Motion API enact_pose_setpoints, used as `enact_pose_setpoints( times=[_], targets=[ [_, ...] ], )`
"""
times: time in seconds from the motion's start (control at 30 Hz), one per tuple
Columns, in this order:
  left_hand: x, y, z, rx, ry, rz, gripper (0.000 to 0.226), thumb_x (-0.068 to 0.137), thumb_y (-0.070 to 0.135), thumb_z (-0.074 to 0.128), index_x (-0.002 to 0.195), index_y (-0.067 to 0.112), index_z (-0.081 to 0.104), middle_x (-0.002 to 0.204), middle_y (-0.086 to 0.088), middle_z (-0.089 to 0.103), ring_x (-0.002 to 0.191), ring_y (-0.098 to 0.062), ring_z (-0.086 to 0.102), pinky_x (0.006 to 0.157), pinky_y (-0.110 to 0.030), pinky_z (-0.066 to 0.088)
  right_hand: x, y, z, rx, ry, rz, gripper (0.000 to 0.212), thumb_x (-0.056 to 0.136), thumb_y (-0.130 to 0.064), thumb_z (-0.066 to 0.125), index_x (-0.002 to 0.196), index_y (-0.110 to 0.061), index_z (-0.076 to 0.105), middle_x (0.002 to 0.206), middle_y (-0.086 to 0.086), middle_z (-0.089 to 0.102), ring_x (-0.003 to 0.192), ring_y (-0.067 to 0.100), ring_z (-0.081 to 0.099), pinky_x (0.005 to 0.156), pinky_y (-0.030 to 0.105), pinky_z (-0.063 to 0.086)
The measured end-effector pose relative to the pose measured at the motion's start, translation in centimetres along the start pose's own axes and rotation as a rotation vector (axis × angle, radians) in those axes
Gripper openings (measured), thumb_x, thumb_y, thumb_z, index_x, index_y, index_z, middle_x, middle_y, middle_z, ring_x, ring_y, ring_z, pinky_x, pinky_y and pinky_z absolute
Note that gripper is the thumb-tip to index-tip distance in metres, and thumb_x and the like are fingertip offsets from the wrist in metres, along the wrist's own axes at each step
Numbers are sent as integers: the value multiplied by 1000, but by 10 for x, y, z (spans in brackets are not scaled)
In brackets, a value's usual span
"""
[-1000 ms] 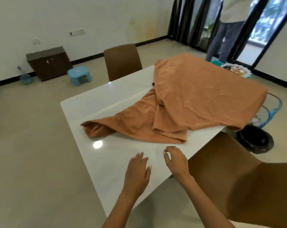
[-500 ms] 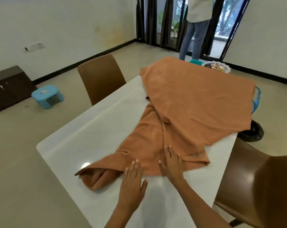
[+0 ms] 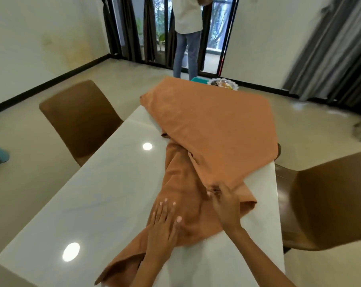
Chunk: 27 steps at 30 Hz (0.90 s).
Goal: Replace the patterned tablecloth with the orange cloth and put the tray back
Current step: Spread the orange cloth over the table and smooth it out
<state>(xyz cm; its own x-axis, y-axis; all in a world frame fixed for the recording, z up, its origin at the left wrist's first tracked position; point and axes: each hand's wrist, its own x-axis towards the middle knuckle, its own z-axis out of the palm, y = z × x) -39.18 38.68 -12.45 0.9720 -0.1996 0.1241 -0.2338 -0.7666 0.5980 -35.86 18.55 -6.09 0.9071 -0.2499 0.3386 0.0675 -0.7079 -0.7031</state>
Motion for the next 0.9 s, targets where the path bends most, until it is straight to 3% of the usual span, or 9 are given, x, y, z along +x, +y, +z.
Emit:
enact_pose_setpoints(
  times=[0.1,0.23,0.33,0.47,0.57,0.63,0.73,0.8,0.9],
  targets=[
    [-2,6,-22,-508,44,-146,59,91,68,20,140,41,38,153,21,23,141,2,17,116,-27,17,4,-55,-4,180,43,66,31,79,-11,74,87,-35,56,75,-20,66,77,-3,63,68,11,48],
    [5,9,-48,-833,-173,-369,41,85,62,52,122,44,56,131,9,57,119,-11,56,100,-40,46,16,-112,-5,379,63,72,20,76,-11,78,88,-19,64,80,-15,70,78,3,67,72,16,52],
    [17,11,-60,-677,-53,-137,43,86,50,59,128,52,47,137,17,50,125,-5,48,104,-36,41,24,-132,0,453,71,103,20,74,-9,79,84,-19,65,78,-8,71,78,8,67,72,20,53],
    [11,-18,-55,-10,-275,63,95,69,74,45,149,31,16,155,9,5,143,-9,10,115,-35,12,24,-142,-8,445,180,127,19,76,-3,74,79,-18,63,70,-11,67,70,2,64,65,14,49],
    [-5,-51,-51,183,-296,39,99,68,72,46,149,20,18,154,-1,24,140,-17,31,111,-38,25,22,-122,-25,189,185,66,19,77,-10,73,86,-23,62,80,-15,67,74,1,63,68,15,49],
    [-18,-60,-54,167,-305,-8,99,70,76,29,151,22,13,157,3,19,144,-12,19,116,-33,11,20,-94,-32,-75,113,34,22,78,-12,74,92,-23,62,84,-13,68,76,4,64,69,22,50],
    [-32,-60,-63,-109,-271,-92,68,84,59,46,143,26,36,141,9,44,130,-11,40,110,-27,25,4,-52,-36,-446,-16,45,21,79,-6,68,96,-18,63,86,0,70,75,21,64,64,35,53],
    [-36,-57,-72,-267,-174,-175,36,88,37,60,123,29,56,112,13,60,103,-10,57,86,-18,42,-15,-41,-29,-572,-56,90,21,80,-1,62,97,-12,63,89,10,68,74,29,62,65,37,53],
    [-37,-61,-69,-184,-95,-141,13,81,37,62,78,24,64,69,11,63,63,-10,55,54,-16,34,-47,-45,-2,-382,-212,129,22,90,-19,52,110,-18,62,110,-1,60,98,19,57,85,19,44]
  ],
)
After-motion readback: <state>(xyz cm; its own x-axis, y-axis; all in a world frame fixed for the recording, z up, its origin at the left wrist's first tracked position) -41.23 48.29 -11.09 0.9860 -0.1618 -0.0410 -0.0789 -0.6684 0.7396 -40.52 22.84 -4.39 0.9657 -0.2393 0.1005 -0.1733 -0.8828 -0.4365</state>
